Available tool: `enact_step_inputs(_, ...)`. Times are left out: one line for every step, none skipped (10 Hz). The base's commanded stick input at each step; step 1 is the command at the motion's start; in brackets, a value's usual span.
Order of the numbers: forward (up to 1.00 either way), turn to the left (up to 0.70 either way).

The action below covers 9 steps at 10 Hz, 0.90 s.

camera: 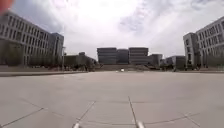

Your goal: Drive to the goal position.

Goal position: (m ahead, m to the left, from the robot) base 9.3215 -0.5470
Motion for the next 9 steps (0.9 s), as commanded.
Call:
enact_step_inputs(0.70, 0.00)
enact_step_inputs(0.70, 0.00)
enact_step_inputs(0.70, 0.00)
enact_step_inputs(0.70, 0.00)
enact_step_inputs(0.70, 0.00)
enact_step_inputs(0.70, 0.00)
enact_step_inputs(0.70, 0.00)
enact_step_inputs(0.70, 0.00)
enact_step_inputs(0.70, 0.00)
